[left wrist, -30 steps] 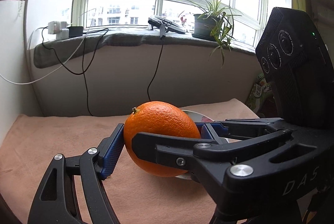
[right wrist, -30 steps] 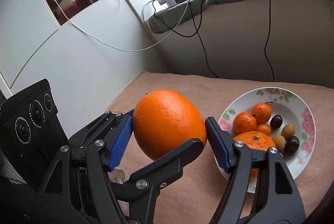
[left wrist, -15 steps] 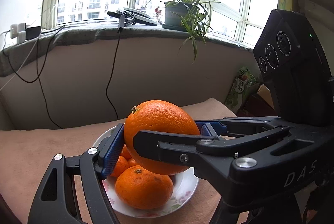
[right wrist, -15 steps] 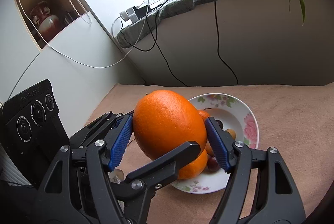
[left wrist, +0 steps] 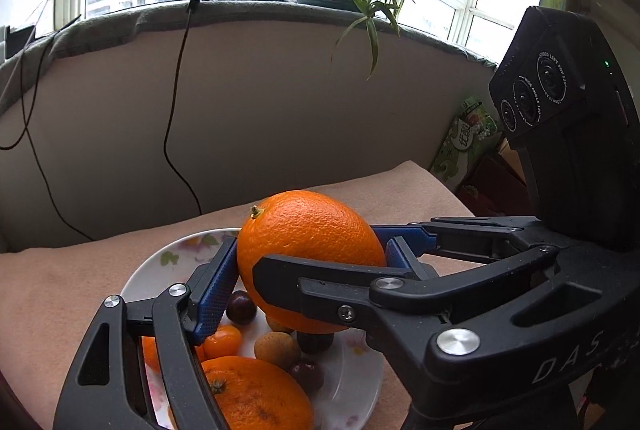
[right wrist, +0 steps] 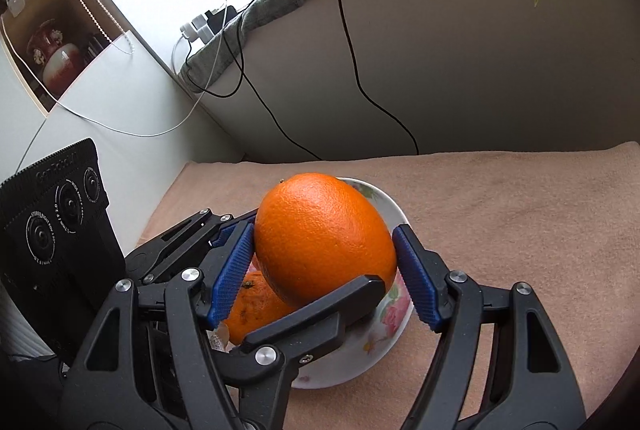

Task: Organize fruits

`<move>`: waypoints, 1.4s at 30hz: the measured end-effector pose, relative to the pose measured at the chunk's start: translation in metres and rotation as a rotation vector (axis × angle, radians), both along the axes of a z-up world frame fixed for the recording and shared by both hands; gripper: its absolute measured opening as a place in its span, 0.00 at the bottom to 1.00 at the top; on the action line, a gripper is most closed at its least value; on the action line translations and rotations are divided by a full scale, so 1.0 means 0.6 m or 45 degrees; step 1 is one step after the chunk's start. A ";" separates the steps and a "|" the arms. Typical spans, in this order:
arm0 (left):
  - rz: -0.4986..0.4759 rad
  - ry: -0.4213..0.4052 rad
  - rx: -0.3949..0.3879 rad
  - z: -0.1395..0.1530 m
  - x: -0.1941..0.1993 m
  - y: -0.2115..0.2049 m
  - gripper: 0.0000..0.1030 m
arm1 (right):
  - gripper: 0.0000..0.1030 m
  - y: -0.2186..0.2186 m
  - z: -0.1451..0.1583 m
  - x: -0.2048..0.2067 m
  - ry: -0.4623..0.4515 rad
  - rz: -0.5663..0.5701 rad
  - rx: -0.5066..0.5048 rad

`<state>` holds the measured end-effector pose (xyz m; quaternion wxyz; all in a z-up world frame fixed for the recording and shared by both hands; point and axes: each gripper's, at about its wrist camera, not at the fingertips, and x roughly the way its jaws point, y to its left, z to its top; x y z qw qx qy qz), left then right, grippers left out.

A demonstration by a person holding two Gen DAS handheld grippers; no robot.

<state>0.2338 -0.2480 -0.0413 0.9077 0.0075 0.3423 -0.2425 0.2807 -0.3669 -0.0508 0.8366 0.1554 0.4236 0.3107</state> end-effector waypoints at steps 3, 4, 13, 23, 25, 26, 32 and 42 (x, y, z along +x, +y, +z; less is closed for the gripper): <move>0.003 0.020 0.017 -0.007 0.007 -0.003 0.71 | 0.71 -0.001 -0.008 0.007 0.013 -0.008 -0.003; 0.002 0.026 0.022 -0.009 0.009 -0.004 0.71 | 0.71 -0.001 -0.011 0.009 0.017 -0.013 -0.002; -0.001 0.072 0.044 -0.013 0.017 -0.009 0.71 | 0.72 -0.002 -0.018 0.011 0.048 -0.003 -0.009; -0.018 0.021 0.071 0.009 -0.024 0.003 0.72 | 0.74 -0.014 0.016 -0.011 -0.037 -0.084 -0.001; -0.019 0.011 0.056 0.018 -0.035 0.010 0.72 | 0.74 -0.011 0.024 -0.023 -0.052 -0.077 -0.005; -0.018 0.005 0.047 0.022 -0.042 0.014 0.72 | 0.74 -0.009 0.028 -0.029 -0.063 -0.078 -0.013; -0.011 -0.039 0.040 0.044 -0.079 0.039 0.72 | 0.74 0.005 0.046 -0.078 -0.108 -0.069 -0.029; 0.016 -0.086 0.001 0.078 -0.166 0.100 0.76 | 0.84 0.027 0.089 -0.192 -0.244 -0.126 -0.065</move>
